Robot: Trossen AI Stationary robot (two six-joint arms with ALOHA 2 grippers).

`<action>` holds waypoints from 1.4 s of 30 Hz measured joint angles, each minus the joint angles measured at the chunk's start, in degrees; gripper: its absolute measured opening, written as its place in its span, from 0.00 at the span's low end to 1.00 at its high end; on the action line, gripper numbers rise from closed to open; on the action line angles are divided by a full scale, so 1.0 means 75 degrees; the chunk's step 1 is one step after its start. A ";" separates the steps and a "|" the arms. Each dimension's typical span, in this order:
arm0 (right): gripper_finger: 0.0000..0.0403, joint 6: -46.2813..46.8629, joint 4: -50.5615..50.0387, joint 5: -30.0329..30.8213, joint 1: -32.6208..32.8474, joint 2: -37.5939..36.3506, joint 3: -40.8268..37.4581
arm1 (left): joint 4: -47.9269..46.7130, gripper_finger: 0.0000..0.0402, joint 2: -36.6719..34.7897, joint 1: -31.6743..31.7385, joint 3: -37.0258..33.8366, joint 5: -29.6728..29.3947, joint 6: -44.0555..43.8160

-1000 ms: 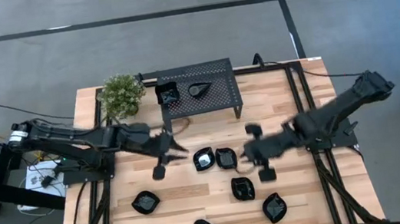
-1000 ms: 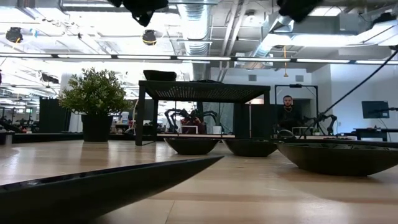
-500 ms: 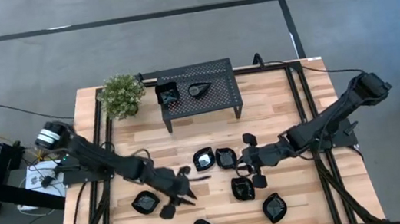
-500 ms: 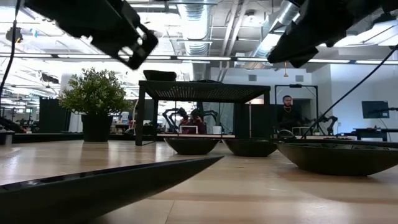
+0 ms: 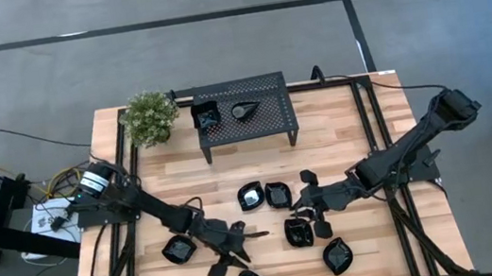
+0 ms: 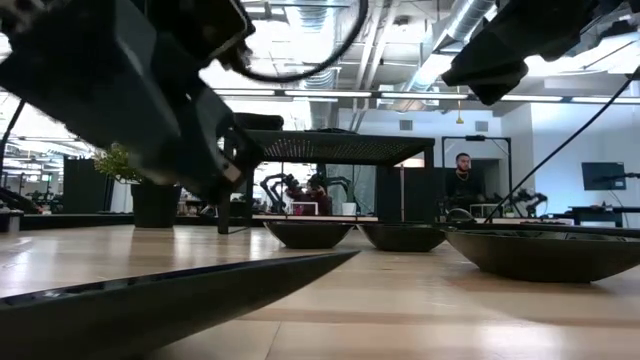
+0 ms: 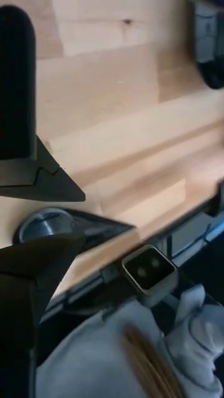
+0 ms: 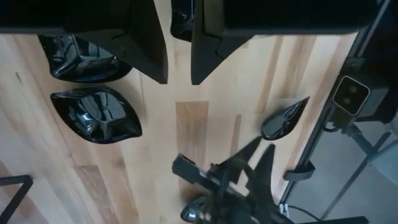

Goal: Pick & Place Mini shaped plates
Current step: Stack the drop shaped plate on top of the drop shaped plates on the shelf

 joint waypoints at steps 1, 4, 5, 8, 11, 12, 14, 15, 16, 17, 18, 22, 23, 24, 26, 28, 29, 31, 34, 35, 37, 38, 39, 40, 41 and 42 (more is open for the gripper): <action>0.16 0.0000 -0.0001 0.0003 0.0032 -0.0003 0.0000 | 0.0030 0.23 0.0068 0.0003 0.0000 0.0000 0.0005; 0.16 -0.0182 -0.0030 0.0002 0.0034 -0.0002 0.0000 | 0.0083 0.23 0.0242 -0.0003 0.0000 0.0031 0.0064; 0.16 -0.0308 -0.0031 0.0003 0.0033 -0.0001 0.0000 | 0.0139 0.23 0.0298 -0.0003 0.0000 0.0042 0.0065; 0.16 -0.0590 -0.0030 0.0003 0.0028 -0.0001 0.0000 | 0.0457 0.23 0.0544 -0.0041 0.0000 0.0037 -0.0004; 0.16 -0.1000 -0.0035 0.0000 0.0025 0.0000 0.0000 | 0.0902 0.23 0.0842 -0.0113 0.0000 0.0032 -0.0140; 0.16 -0.1144 -0.0032 0.0000 0.0022 0.0000 0.0000 | 0.1030 0.23 0.0907 -0.0140 0.0000 0.0031 -0.0140; 0.16 -0.1383 -0.0032 0.0001 0.0022 0.0000 0.0000 | 0.1231 0.23 0.0988 -0.0142 0.0000 0.0023 -0.0162; 0.16 -0.1477 -0.0032 0.0000 0.0022 0.0000 0.0000 | 0.1293 0.23 0.1005 -0.0136 0.0000 0.0017 -0.0225; 0.16 -0.1526 -0.0032 0.0000 0.0022 0.0000 0.0000 | 0.1343 0.23 0.1032 -0.0131 0.0000 -0.0001 -0.0333; 0.16 -0.1555 -0.0032 0.0000 0.0022 0.0000 0.0000 | 0.1371 0.23 0.1060 -0.0128 0.0000 -0.0012 -0.0445; 0.16 -0.1581 -0.0032 -0.0003 0.0022 0.0000 0.0000 | 0.1361 0.23 0.1098 -0.0131 0.0000 -0.0014 -0.0555; 0.16 -0.1593 -0.0032 -0.0006 0.0022 0.0000 0.0000 | 0.1458 0.23 0.1210 -0.0239 0.0015 -0.0352 -0.0650; 0.16 -0.1603 -0.0032 -0.0009 0.0022 0.0000 0.0000 | 0.1460 0.23 0.1214 -0.0270 0.0015 -0.0434 -0.0646; 0.16 -0.1603 -0.0035 -0.0015 0.0022 0.0000 0.0000 | 0.1460 0.23 0.1215 -0.0300 0.0015 -0.0531 -0.0653; 0.16 -0.1603 -0.0038 -0.0018 0.0022 0.0000 0.0000 | 0.1457 0.23 0.1217 -0.0362 0.0015 -0.0671 -0.0676; 0.16 -0.1603 -0.0052 -0.0018 0.0022 0.0000 0.0000 | 0.1444 0.23 0.1217 -0.0420 0.0015 -0.0696 -0.0695; 0.16 -0.1603 -0.0063 -0.0021 0.0022 0.0000 0.0000 | 0.1435 0.23 0.1217 -0.0451 0.0015 -0.0701 -0.0711; 0.16 -0.1605 -0.0063 -0.0021 0.0022 0.0000 0.0000 | 0.1423 0.23 0.1217 -0.0528 0.0015 -0.0783 -0.0718; 0.16 -0.1606 -0.0062 -0.0021 0.0022 0.0000 0.0000 | 0.1396 0.23 0.1217 -0.0620 0.0012 -0.0887 -0.0731; 0.16 -0.1606 -0.0061 -0.0022 0.0022 0.0000 0.0000 | 0.1382 0.23 0.1217 -0.0648 0.0012 -0.0951 -0.0737; 0.16 -0.1606 -0.0064 -0.0021 0.0022 0.0000 0.0000 | 0.1367 0.22 0.1222 -0.0695 0.0009 -0.1109 -0.0718; 0.16 -0.1606 -0.0061 -0.0021 0.0022 0.0000 0.0000 | 0.1363 0.21 0.1226 -0.0699 0.0009 -0.1158 -0.0710; 0.16 -0.1606 -0.0061 -0.0021 0.0022 0.0000 0.0000 | 0.1354 0.19 0.1226 -0.0699 0.0009 -0.1165 -0.0708; 0.16 -0.1606 -0.0061 -0.0022 0.0022 0.0000 0.0000 | 0.1345 0.17 0.1226 -0.0699 0.0009 -0.1163 -0.0708; 0.16 -0.1606 -0.0061 -0.0024 0.0022 0.0000 0.0000 | 0.1340 0.14 0.1226 -0.0699 0.0009 -0.1166 -0.0708; 0.16 -0.1606 -0.0061 -0.0024 0.0022 0.0000 0.0000 | 0.1338 0.11 0.1226 -0.0699 0.0009 -0.1167 -0.0708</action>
